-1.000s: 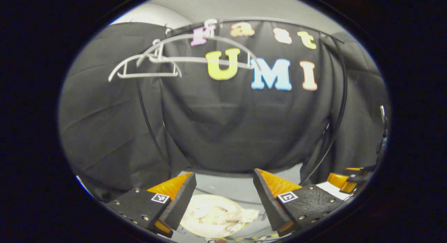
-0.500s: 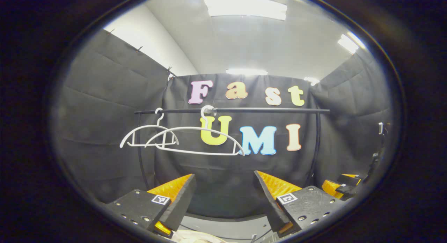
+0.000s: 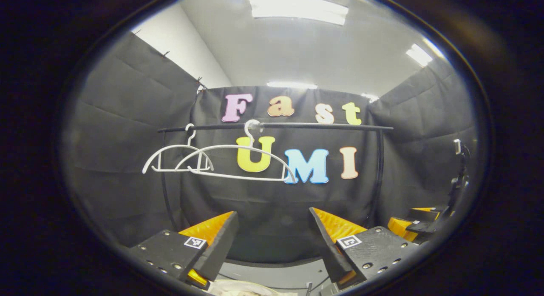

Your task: Grasp the clothes on the hanger with both hands and then place them into the laundry hamper below.

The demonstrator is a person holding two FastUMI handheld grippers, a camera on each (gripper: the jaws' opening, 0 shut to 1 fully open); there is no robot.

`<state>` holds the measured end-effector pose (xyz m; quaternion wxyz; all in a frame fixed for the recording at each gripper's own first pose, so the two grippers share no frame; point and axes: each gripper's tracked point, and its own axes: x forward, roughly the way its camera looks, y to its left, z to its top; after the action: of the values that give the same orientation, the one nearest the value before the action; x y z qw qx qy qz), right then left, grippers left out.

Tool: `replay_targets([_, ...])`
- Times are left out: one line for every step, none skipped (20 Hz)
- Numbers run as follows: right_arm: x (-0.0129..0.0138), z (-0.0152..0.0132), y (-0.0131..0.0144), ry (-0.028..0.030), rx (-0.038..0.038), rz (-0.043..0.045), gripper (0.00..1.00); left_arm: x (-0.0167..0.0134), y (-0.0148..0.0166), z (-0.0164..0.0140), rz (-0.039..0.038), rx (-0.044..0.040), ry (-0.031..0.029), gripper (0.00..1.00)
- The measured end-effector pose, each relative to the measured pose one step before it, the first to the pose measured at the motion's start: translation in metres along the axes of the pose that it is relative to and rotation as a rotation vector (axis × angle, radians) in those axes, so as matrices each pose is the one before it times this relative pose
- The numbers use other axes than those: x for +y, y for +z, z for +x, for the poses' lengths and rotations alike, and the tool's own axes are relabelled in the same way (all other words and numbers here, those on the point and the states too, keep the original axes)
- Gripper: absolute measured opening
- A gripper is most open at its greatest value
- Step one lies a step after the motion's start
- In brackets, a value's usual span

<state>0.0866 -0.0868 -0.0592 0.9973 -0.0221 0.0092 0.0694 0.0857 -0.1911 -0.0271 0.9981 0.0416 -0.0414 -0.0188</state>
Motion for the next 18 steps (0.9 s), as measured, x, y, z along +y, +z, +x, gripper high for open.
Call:
replay_targets([0.00407, -0.00054, -0.00318, 0.00747, 0.00796, 0.00412, 0.98, -0.00214, -0.00474, -0.00474, 0.00707, 0.00466, -0.01154, 0.95])
replay_targets([0.00431, -0.00136, -0.00274, 0.00803, 0.00629, 0.00690, 0.98, -0.00283, -0.00475, -0.00229, -0.00773, 0.00761, -0.01067, 0.95])
replay_targets([0.00298, 0.00065, 0.00091, 0.00782, 0.00300, 0.00354, 0.98, -0.00259, -0.00430, -0.00218, -0.01916, 0.00759, -0.00984, 0.96])
replay_targets([0.00001, -0.00144, 0.00256, 0.00338, -0.00594, -0.00292, 0.98, -0.00355, -0.00298, -0.00124, -0.02103, 0.00542, -0.01407, 0.96])
replay_targets([-0.00009, 0.00093, 0.00320, -0.00162, -0.00491, -0.00652, 0.98, -0.00178, -0.00293, -0.00134, -0.01566, 0.00872, -0.00948, 0.96])
replay_targets([-0.00050, 0.00014, 0.00117, 0.00127, -0.00398, -0.00582, 0.98, 0.00004, -0.00299, -0.00108, -0.00416, 0.01269, -0.00241, 0.96])
replay_targets([0.00116, 0.00056, 0.00181, 0.00344, -0.00176, -0.00279, 0.98, 0.00289, -0.00182, -0.00322, 0.00463, 0.00833, 0.00747, 0.95])
replay_targets([0.00225, 0.00000, 0.00184, 0.00667, -0.00185, -0.00072, 0.93, 0.00331, 0.00091, -0.00310, 0.00856, -0.00167, 0.01325, 0.95])
replay_targets([0.00312, -0.00185, 0.00009, 0.01176, 0.00156, -0.00110, 0.98, 0.00303, -0.00061, -0.00482, 0.00517, 0.00025, 0.01396, 0.95])
replay_targets([0.00273, -0.00315, -0.00250, 0.01188, 0.00443, -0.00313, 0.98, 0.00345, -0.00119, -0.00454, 0.00192, -0.00061, 0.01305, 0.95])
replay_targets([0.00362, -0.00197, -0.00357, 0.01242, 0.00992, -0.00548, 0.98, 0.00240, -0.00209, -0.00598, -0.00133, 0.00294, 0.01007, 0.95])
replay_targets([0.00515, -0.00317, -0.00363, 0.01962, 0.01053, -0.00483, 0.93, 0.00365, -0.00311, -0.00527, -0.00186, 0.00701, 0.00930, 0.95])
replay_targets([0.00675, 0.00002, -0.00256, 0.02142, 0.00955, -0.00281, 0.93, 0.00469, -0.00263, -0.00736, 0.00092, 0.00657, 0.01387, 0.95])
replay_targets([0.00612, -0.00005, -0.00196, 0.02095, 0.01146, -0.00369, 0.98, 0.00604, -0.00234, -0.00654, 0.00529, 0.00281, 0.01916, 0.95])
replay_targets([0.00383, 0.00012, -0.00041, 0.01150, 0.00476, -0.00320, 0.98, 0.00632, -0.00027, -0.00685, 0.00757, 0.00046, 0.01938, 0.95])
replay_targets([0.00212, -0.00017, -0.00007, 0.00650, 0.00183, 0.00154, 0.93, 0.00579, -0.00031, -0.00635, 0.00754, 0.00011, 0.01569, 0.95])
replay_targets([0.00282, 0.00128, 0.00035, 0.00588, 0.00138, 0.00793, 0.93, 0.00545, -0.00488, -0.00593, 0.00901, 0.00686, 0.01335, 0.95])
replay_targets([0.00394, 0.00091, -0.00014, 0.00619, 0.00382, 0.01161, 0.98, 0.00559, -0.00350, -0.00488, 0.01048, 0.00986, 0.01199, 0.95])
